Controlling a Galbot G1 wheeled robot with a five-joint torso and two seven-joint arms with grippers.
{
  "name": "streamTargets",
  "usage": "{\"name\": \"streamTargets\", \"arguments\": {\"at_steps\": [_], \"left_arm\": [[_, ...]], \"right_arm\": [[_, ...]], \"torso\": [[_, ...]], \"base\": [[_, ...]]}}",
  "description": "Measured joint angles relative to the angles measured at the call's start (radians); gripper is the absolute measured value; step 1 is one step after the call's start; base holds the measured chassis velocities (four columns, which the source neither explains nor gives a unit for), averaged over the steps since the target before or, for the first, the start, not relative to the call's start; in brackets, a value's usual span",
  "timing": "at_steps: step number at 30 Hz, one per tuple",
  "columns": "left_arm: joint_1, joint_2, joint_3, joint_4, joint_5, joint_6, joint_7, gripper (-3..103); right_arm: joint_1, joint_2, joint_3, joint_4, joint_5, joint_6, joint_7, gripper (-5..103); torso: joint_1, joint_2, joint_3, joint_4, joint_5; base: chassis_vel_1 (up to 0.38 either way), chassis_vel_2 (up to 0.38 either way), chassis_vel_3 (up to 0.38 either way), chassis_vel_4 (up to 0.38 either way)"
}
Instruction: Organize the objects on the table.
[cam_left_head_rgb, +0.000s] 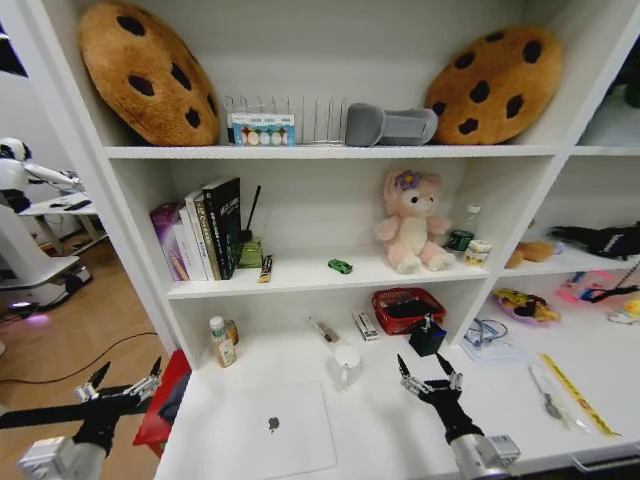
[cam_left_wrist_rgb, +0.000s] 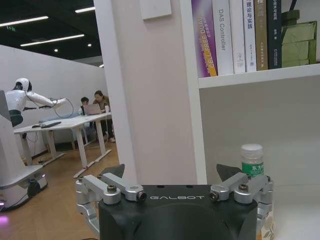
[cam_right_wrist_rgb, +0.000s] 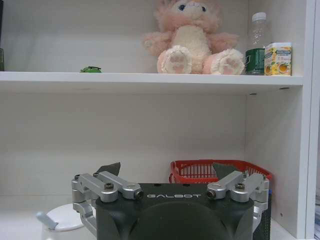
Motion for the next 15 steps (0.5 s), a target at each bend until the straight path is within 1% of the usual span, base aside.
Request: {"name": "streamTargets", "arguments": {"at_steps": [8, 12, 15], "left_arm": [[0.000, 0.000, 0.000, 0.000, 0.000, 0.000, 0.000, 100], [0.000, 0.000, 0.000, 0.000, 0.000, 0.000, 0.000, 100], [0.000, 0.000, 0.000, 0.000, 0.000, 0.000, 0.000, 100]], "right_arm": [[0.000, 0.000, 0.000, 0.000, 0.000, 0.000, 0.000, 100], [0.000, 0.000, 0.000, 0.000, 0.000, 0.000, 0.000, 100], [0.000, 0.000, 0.000, 0.000, 0.000, 0.000, 0.000, 100]], "torso": [[-0.001, 0.001, 0.000, -0.0004, -0.0005], [-0.001, 0.000, 0.000, 0.0001, 0.0000], [-0.001, 0.001, 0.000, 0.0001, -0.0001]], "base": [[0.207, -0.181, -0.216, 0.189], [0.171, -0.170, -0.178, 0.169], [0.085, -0.130, -0.110, 0.135]]}}
